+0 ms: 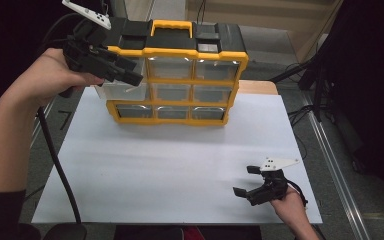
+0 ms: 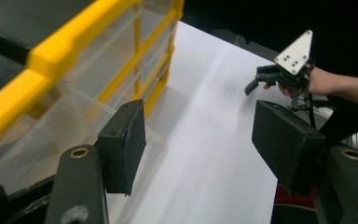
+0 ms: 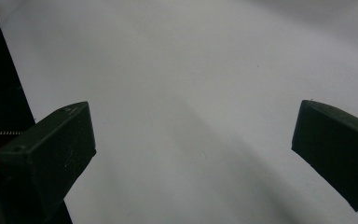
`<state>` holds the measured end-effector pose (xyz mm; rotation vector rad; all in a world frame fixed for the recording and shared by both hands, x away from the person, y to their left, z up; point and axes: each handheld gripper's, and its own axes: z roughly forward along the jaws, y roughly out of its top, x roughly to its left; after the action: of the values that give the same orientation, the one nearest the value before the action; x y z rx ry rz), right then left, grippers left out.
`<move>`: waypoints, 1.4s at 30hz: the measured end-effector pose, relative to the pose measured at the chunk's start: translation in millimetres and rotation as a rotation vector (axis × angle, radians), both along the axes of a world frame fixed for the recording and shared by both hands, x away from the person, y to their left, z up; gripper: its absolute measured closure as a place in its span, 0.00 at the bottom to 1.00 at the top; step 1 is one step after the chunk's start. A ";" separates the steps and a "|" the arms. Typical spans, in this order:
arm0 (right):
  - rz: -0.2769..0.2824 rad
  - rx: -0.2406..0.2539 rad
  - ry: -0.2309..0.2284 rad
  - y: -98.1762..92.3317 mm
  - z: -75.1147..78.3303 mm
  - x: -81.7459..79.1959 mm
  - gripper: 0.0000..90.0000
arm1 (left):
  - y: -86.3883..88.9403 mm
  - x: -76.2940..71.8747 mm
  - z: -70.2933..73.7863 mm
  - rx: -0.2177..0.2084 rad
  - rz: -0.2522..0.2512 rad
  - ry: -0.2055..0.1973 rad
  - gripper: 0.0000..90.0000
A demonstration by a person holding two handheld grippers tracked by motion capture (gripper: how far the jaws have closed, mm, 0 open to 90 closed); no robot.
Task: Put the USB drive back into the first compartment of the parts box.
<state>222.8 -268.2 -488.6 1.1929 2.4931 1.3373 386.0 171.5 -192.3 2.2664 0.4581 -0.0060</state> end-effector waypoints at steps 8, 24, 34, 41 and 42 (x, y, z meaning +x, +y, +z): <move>0.004 0.005 -0.001 1.1 0.2 0.9 0.00 | -4.4 -18.7 -14.4 0.009 -0.026 0.011 0.40; 0.011 0.004 0.002 2.3 0.5 3.0 0.00 | -3.9 -46.0 -52.8 0.017 -0.041 0.015 0.40; 0.010 0.001 0.003 2.5 -0.4 3.6 0.00 | 1.8 -59.4 -83.0 0.033 -0.019 0.019 0.40; 0.010 -0.001 0.004 2.2 -0.5 3.9 0.00 | 8.1 -62.8 -115.0 0.018 0.050 0.018 0.37; 0.009 -0.002 0.005 2.4 -0.5 4.0 0.00 | 8.4 -63.0 -118.5 0.023 0.055 0.021 0.37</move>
<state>226.8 -265.8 -489.1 1.1874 2.5050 1.3358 323.0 179.8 -310.8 2.2778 0.5339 0.0030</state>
